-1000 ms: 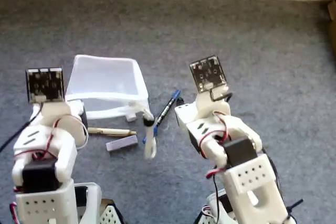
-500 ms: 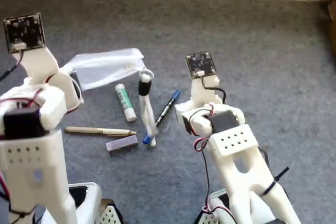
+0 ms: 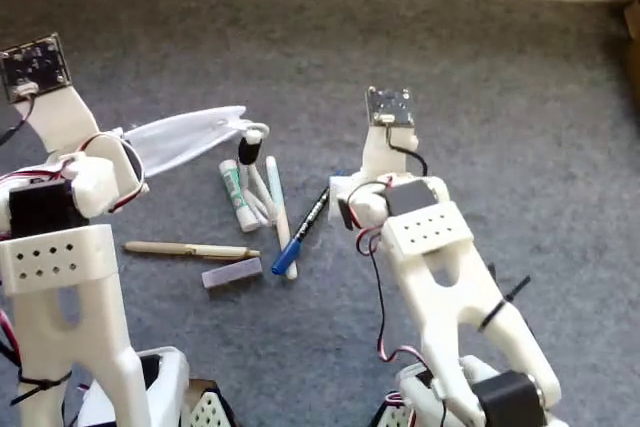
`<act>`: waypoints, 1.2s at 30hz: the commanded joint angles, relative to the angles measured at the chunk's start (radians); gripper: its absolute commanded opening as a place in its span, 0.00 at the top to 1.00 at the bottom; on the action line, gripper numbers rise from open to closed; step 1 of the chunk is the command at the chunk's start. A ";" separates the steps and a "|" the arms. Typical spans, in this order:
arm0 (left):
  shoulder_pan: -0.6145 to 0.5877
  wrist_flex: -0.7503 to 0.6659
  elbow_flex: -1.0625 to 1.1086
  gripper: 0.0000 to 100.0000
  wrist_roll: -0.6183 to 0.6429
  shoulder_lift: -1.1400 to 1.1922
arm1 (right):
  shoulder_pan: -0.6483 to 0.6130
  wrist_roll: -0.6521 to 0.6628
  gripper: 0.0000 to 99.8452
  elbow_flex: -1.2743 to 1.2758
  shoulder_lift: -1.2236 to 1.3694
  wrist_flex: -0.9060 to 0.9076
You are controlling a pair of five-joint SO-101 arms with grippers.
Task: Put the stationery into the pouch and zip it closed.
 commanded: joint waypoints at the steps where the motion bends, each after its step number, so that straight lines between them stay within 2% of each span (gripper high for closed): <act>1: -0.018 -0.071 0.048 0.99 0.014 0.005 | 0.005 -0.068 0.73 -0.111 0.059 0.024; 6: -0.074 -0.069 0.053 0.99 0.046 0.005 | -0.001 -0.072 0.73 -0.165 0.148 0.042; 12: -0.096 -0.074 0.091 0.99 0.046 0.005 | -0.045 -0.077 0.73 -0.360 0.265 0.130; 18: -0.094 -0.074 0.104 0.99 0.046 0.005 | -0.056 -0.152 0.73 -0.587 0.486 0.143; 25: -0.096 -0.074 0.104 0.99 0.046 0.005 | -0.056 -0.233 0.73 -0.835 0.680 0.272; 36: -0.093 -0.075 0.104 0.99 0.046 0.005 | -0.056 -0.236 0.73 -0.914 0.826 0.275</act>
